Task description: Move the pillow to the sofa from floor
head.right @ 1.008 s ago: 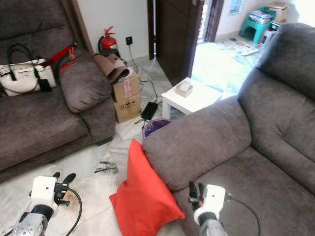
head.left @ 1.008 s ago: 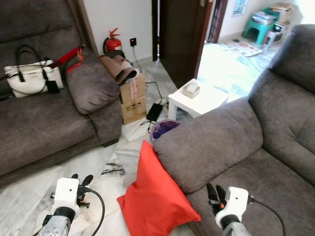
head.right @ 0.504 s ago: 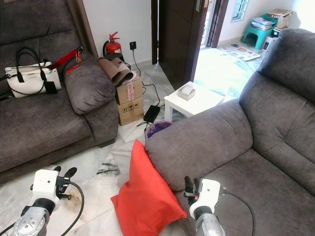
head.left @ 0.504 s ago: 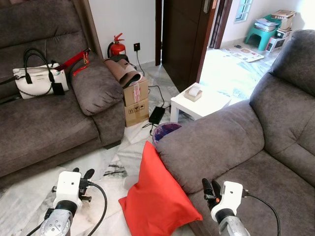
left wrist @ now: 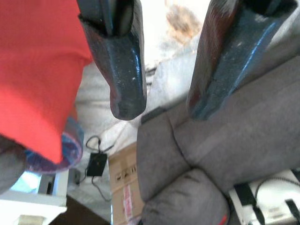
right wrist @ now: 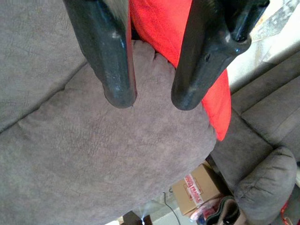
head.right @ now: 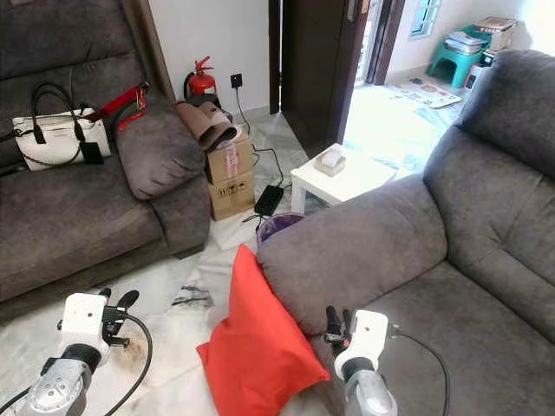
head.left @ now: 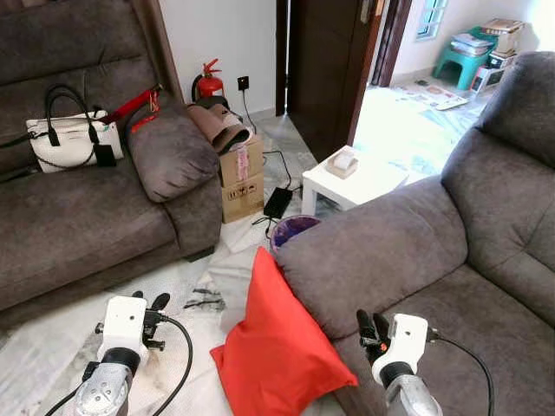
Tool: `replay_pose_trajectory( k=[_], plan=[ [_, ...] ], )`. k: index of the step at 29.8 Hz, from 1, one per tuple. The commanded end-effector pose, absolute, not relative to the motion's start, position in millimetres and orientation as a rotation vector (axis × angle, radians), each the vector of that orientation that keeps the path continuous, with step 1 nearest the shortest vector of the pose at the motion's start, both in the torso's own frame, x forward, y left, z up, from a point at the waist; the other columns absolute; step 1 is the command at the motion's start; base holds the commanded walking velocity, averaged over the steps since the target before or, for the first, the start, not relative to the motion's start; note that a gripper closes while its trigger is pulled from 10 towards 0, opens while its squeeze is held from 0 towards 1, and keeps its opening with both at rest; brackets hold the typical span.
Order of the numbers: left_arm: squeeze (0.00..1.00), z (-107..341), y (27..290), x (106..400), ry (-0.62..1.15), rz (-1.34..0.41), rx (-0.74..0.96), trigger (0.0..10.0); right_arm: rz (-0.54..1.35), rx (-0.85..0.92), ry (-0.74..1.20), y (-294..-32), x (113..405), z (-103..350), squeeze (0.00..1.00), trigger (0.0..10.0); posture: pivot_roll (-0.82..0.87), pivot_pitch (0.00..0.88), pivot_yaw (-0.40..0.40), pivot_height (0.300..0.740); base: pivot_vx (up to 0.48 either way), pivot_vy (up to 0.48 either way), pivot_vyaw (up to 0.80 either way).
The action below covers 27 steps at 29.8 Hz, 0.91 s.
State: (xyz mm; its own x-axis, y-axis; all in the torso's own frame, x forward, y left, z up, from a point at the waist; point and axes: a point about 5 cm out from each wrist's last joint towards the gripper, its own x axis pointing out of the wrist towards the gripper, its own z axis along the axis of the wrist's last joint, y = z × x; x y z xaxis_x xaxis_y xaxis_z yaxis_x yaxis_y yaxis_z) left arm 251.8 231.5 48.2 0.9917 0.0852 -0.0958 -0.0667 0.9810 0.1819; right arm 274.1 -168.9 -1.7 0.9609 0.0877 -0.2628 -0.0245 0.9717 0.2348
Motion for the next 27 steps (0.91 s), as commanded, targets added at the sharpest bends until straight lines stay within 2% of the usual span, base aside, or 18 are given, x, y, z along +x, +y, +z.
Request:
replay_pose_trajectory(
  k=[1,13,18,27],
  plan=[
    [0.0,39.4,237.2,243.3,0.148,0.097,0.179,10.0,0.062,0.233,0.272,-166.9,275.1,-0.7,0.0,10.0,0.04,0.109,0.027,0.686,0.0,0.0,0.0],
    [0.0,34.2,235.0,239.2,0.167,0.105,0.171,10.0,0.067,0.231,0.282,-165.8,276.5,-0.7,0.0,10.0,0.05,0.109,0.02,0.686,0.0,0.0,0.0],
    [0.0,34.4,234.0,240.3,0.166,0.104,0.171,10.0,0.073,0.231,0.273,-164.6,278.7,1.3,0.0,10.0,0.05,0.11,0.021,0.666,0.0,0.0,0.0],
    [0.0,34.3,232.8,240.1,0.167,0.1,0.175,10.0,0.07,0.229,0.266,-165.0,279.8,2.5,0.0,10.0,0.05,0.109,0.022,0.666,0.0,0.0,0.0]
  ],
)
